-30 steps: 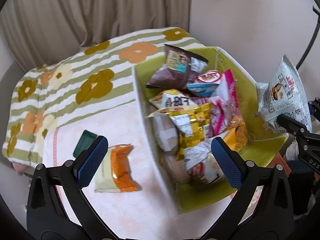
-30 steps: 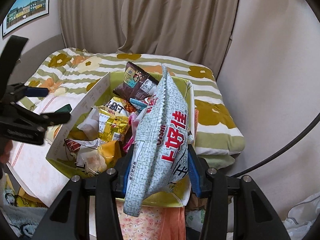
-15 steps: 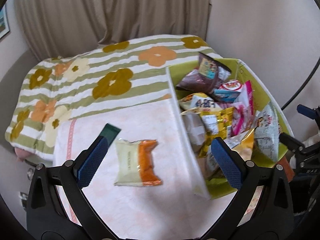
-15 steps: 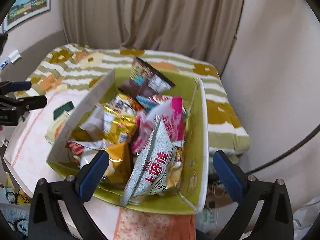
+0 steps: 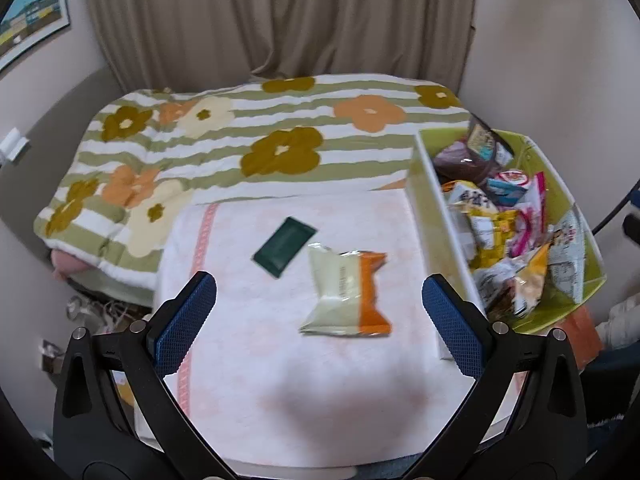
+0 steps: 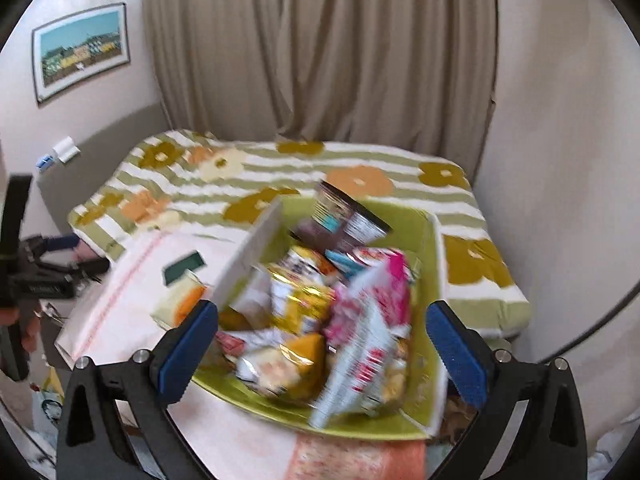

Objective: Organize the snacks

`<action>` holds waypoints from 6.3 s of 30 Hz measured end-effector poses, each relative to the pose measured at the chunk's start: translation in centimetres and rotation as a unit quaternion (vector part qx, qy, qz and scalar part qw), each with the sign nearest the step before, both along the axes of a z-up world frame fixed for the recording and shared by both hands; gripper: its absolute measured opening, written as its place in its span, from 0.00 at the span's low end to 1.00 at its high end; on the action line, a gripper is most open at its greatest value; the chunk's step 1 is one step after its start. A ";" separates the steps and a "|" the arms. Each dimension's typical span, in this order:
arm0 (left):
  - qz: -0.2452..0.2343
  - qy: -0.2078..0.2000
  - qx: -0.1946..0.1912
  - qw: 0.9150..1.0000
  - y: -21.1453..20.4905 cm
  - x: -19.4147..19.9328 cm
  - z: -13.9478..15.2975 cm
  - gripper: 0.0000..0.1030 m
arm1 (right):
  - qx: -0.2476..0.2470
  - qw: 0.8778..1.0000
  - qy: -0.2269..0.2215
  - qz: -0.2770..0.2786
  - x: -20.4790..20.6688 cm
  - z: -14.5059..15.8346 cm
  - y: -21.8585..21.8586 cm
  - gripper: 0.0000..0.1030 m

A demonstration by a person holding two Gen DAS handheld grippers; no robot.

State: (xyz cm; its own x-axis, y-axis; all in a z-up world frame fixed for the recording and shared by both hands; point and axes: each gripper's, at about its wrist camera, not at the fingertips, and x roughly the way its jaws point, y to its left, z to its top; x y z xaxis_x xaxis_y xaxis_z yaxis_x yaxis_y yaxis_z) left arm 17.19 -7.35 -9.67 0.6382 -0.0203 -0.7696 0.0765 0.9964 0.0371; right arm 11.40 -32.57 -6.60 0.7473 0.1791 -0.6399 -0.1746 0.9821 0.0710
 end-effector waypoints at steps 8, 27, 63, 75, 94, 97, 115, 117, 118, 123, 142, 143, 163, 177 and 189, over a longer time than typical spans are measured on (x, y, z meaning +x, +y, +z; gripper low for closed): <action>-0.014 0.008 0.009 1.000 4.6 1.1 -0.4 0.99 | 0.021 0.999 0.006 0.039 1.6 0.8 6.2 1.00; -0.188 0.095 0.050 0.976 11.8 13.8 -6.8 0.99 | -0.009 0.987 0.151 -0.045 10.0 -10.0 24.3 1.00; -0.343 0.247 0.105 0.900 1.7 19.9 -19.1 0.40 | 0.017 0.962 0.238 -0.133 12.7 -19.4 23.8 1.00; -0.311 0.241 0.090 0.915 3.8 20.3 -18.1 0.39 | 0.003 0.958 0.259 -0.121 14.2 -21.1 24.0 1.00; -0.264 0.186 0.013 0.946 7.8 20.2 -11.3 0.39 | -0.011 0.971 0.224 -0.087 14.4 -17.7 24.3 0.60; -0.265 0.160 -0.002 0.951 7.8 20.4 -8.4 0.39 | -0.002 0.976 0.196 -0.091 14.2 -14.5 23.7 0.60; -0.250 0.060 -0.050 0.965 -6.9 16.6 2.7 0.39 | 0.029 0.993 0.085 -0.073 9.7 -2.1 6.9 0.60; -0.245 0.061 -0.058 0.966 -9.5 15.8 2.5 0.39 | 0.019 0.993 0.086 -0.074 9.2 -2.0 4.3 0.60; -0.243 0.064 -0.066 0.966 -10.8 15.4 2.3 0.39 | 0.017 0.993 0.087 -0.075 8.9 -2.0 3.1 0.60; -0.236 0.087 -0.080 0.965 -16.6 13.7 0.8 0.39 | 0.016 0.992 0.097 -0.081 8.0 -2.3 -2.0 0.60; -0.191 0.118 0.000 0.974 -20.5 11.8 -3.7 0.99 | 0.039 0.991 0.112 -0.062 8.2 -4.2 -6.5 0.60; -0.189 0.113 0.003 0.975 -20.3 11.5 -3.6 1.00 | 0.040 0.991 0.111 -0.060 8.3 -4.2 -6.4 0.60; -0.102 0.101 -0.016 0.990 -13.6 9.0 -2.6 0.99 | 0.004 0.994 0.113 -0.006 10.1 -5.1 -2.7 0.99; -0.100 -0.047 -0.034 0.993 -7.2 -0.2 6.6 0.99 | 0.009 0.996 -0.012 -0.086 0.1 3.1 -0.2 0.99; -0.046 -0.163 -0.042 0.985 -0.3 -13.0 12.7 1.00 | -0.001 0.988 -0.097 -0.118 -12.5 7.8 5.7 0.99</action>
State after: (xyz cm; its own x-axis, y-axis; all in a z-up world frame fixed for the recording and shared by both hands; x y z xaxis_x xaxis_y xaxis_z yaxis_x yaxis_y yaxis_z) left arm 4.14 -7.66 3.00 0.8435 -0.1454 -0.5171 0.1653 0.9862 -0.0078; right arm -1.12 -26.89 1.17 0.8770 -0.0158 -0.4803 0.0487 0.9972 0.0561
